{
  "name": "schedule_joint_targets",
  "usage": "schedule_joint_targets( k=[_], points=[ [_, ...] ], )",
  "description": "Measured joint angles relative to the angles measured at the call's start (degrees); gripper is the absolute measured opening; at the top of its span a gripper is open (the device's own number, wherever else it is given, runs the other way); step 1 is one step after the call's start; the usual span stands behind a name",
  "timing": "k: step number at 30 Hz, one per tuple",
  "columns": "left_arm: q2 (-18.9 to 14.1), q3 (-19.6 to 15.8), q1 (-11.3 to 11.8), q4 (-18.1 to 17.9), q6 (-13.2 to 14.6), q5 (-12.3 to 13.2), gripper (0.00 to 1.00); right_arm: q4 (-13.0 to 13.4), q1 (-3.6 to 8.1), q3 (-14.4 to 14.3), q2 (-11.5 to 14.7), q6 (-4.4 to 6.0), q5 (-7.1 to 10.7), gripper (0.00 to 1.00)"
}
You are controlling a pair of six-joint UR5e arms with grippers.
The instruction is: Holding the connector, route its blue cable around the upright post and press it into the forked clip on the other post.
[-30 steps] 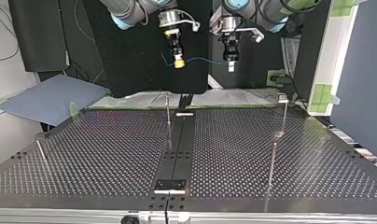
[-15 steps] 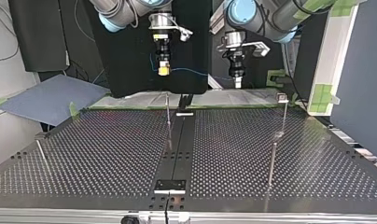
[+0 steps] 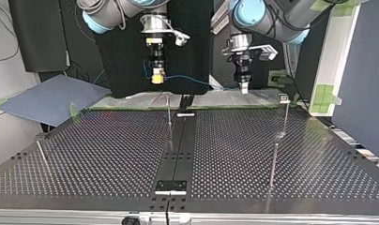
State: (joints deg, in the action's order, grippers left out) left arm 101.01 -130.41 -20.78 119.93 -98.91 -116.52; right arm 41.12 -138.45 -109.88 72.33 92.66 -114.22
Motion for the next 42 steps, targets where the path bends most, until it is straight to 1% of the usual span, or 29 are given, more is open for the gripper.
schedule_joint_targets(
  k=[2, 5, 11, 13, 17, 23, 27, 30, 33, 39, 42],
  points=[
    [-0.85, 0.33, 0.17, 0.88, -0.01, -0.02, 0.0, -1.11, 0.04, 1.07, 1.1, -0.48, 1.09, 0.0],
    [-2.28, 0.79, 0.49, 2.3, 0.05, -0.35, 0.0, -2.64, 0.05, 2.59, 2.63, -0.83, 2.62, 0.0],
    [-4.96, 2.31, 1.27, 4.95, -0.15, -2.45, 0.0, -5.89, 0.2, 5.85, 5.53, -1.39, 5.88, 0.0],
    [-5.95, 3.17, 1.64, 5.97, -0.59, -3.09, 0.0, -6.85, 0.26, 6.81, 5.9, -1.58, 6.82, 0.0],
    [-7.96, 5.09, 2.45, 7.98, -1.83, -4.06, 0.0, -8.99, 0.41, 8.94, 6.17, -1.86, 8.68, 0.0],
    [-10.96, 8.09, 3.95, 10.96, -2.99, -6.05, 0.0, -11.91, 0.76, 11.87, 6.19, -1.99, 10.91, 0.0],
    [-13.25, 10.37, 4.96, 13.27, -4.32, -7.12, 0.0, -13.75, 0.96, 13.7, 6.16, -2.01, 11.72, 0.0],
    [-14.6, 11.74, 5.79, 14.61, -4.86, -7.29, 0.0, -15.23, 1.08, 15.19, 6.13, -2.06, 12.0, 0.0],
    [-15.99, 13.11, 6.42, 15.98, -5.11, -7.24, 0.0, -16.59, 1.62, 16.53, 6.07, -2.27, 12.69, 0.0],
    [-19.14, 16.38, 7.44, 19.27, -5.22, -6.45, 0.0, -19.67, 2.65, 19.62, 6.01, -2.44, 15.14, 0.0],
    [-19.97, 18.25, 7.99, 21.14, -5.18, -5.98, 0.0, -21.39, 3.07, 21.35, 5.93, -2.44, 16.1, 0.0]
  ],
)
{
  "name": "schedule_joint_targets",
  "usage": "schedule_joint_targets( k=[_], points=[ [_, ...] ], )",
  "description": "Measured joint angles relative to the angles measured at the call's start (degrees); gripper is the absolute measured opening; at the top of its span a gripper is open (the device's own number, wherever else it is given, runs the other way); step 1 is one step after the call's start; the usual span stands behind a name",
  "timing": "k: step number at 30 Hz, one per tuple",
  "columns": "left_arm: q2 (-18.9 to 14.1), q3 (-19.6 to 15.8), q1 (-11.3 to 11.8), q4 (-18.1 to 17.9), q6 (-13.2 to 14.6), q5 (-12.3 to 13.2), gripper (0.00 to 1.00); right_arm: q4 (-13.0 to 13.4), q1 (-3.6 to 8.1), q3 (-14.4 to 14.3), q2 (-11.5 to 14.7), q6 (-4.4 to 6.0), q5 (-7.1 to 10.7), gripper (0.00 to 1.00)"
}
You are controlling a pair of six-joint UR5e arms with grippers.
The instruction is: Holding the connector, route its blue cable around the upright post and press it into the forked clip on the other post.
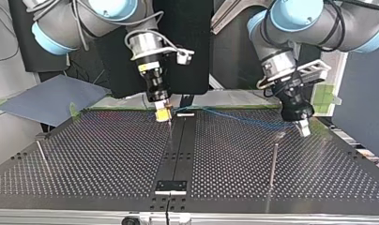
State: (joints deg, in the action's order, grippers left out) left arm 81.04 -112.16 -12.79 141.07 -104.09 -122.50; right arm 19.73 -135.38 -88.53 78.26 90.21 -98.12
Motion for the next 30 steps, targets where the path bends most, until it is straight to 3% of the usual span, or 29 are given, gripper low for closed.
schedule_joint_targets(
  k=[7, 15, 23, 30],
  points=[
    [0.79, 3.58, 1.45, 3.58, 0.01, 2.69, 0.0, -3.27, 0.39, 3.27, -1.63, 0.0, 1.51, 0.0],
    [4.63, 7.85, 2.77, 7.5, -0.07, 5.25, 0.0, -5.47, 0.56, 7.71, -5.14, 0.19, 2.81, 0.0],
    [7.59, 10.54, 4.68, 8.1, -1.49, 6.69, 0.0, -6.86, 0.78, 11.73, -7.19, 0.18, 5.25, 0.0],
    [7.91, 10.93, 8.74, 8.09, -3.52, 10.15, 0.0, -7.56, 0.85, 15.09, -8.24, 0.4, 6.57, 0.0]
  ],
)
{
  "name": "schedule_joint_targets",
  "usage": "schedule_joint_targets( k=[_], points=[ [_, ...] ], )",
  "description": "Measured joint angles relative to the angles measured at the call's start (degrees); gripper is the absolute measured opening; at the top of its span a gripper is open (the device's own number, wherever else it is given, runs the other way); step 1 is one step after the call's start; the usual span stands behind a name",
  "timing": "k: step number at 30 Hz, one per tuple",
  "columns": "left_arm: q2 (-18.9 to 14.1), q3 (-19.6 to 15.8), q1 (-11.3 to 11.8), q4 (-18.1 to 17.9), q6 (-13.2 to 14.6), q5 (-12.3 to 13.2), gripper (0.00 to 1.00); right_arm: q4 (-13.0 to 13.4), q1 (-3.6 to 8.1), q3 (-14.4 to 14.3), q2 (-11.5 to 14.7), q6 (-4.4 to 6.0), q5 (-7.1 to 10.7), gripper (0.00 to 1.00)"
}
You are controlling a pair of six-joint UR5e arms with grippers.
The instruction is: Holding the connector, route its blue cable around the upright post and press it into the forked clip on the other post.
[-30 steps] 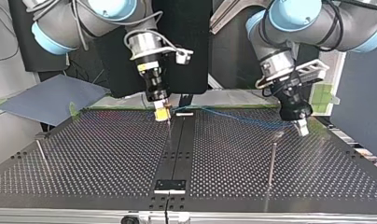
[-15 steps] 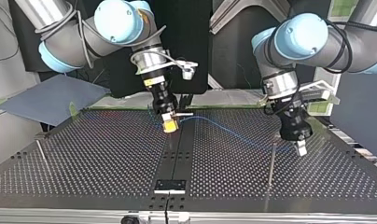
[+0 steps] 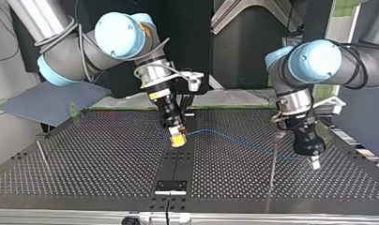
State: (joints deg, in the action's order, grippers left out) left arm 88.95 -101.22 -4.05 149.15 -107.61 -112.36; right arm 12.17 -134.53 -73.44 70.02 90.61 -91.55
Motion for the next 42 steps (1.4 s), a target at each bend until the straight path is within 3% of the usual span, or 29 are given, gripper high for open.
schedule_joint_targets(
  k=[9, 15, 23, 28, 42],
  points=[
    [2.2, 0.78, 4.1, -0.99, -1.72, 4.99, 0.0, -1.5, 0.01, 4.46, -1.18, 0.02, 0.46, 0.0],
    [4.56, 1.76, 4.69, -1.31, -2.43, 8.29, 0.0, -1.42, 0.14, 7.52, -1.34, 0.07, 0.73, 0.0],
    [5.06, 2.01, 5.4, -2.33, -4.31, 12.38, 0.0, -0.86, 0.51, 11.03, -2.17, 0.33, 1.9, 0.0],
    [6.5, 2.29, 6.75, -3.39, -6.17, 14.05, 0.0, -0.86, 0.62, 11.54, -3.12, 0.37, 1.97, 0.0],
    [10.12, 2.54, 8.63, -5.31, -7.9, 16.54, 0.0, -1.14, 1.26, 11.6, -7.17, 0.35, 1.98, 0.0]
  ],
)
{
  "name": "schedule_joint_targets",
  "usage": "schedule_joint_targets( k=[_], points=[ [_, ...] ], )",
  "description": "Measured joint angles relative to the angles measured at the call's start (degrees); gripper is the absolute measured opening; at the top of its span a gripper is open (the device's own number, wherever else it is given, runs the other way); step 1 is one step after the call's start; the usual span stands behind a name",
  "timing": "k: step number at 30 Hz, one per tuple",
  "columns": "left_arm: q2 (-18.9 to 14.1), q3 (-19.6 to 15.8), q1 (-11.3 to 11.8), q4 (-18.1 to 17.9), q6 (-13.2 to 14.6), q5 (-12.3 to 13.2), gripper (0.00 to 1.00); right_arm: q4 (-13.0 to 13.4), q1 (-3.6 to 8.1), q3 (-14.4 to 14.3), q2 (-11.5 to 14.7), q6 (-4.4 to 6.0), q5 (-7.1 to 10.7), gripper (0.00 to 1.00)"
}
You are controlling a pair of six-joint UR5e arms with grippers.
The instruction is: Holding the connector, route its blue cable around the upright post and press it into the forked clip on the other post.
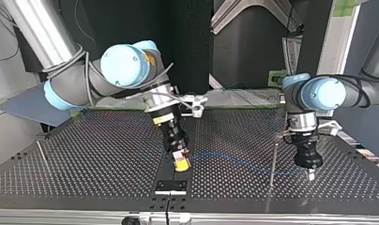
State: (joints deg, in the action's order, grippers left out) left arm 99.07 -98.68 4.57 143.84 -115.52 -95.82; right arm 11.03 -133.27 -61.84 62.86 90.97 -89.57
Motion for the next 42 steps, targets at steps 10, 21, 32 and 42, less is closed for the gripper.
schedule_joint_targets(
  k=[10, 21, 32, 42],
  points=[
    [0.87, 0.84, 0.44, -0.36, -0.12, 2.48, 0.0, 0.68, 0.89, 0.0, -2.74, 0.02, 0.16, 0.0],
    [1.46, 1.24, 0.34, -0.18, -0.77, 3.35, 0.0, 0.62, 1.43, 0.0, -4.85, 0.1, 0.44, 0.0],
    [3.49, 1.33, -0.75, 1.07, -0.39, 3.0, 0.0, -1.11, 1.48, -0.05, -6.61, -0.34, 0.07, 0.0],
    [3.52, 1.06, -1.59, 2.84, 1.03, 3.1, 0.06, -4.77, 0.71, -0.23, -10.02, -1.21, -0.59, 0.0]
  ],
)
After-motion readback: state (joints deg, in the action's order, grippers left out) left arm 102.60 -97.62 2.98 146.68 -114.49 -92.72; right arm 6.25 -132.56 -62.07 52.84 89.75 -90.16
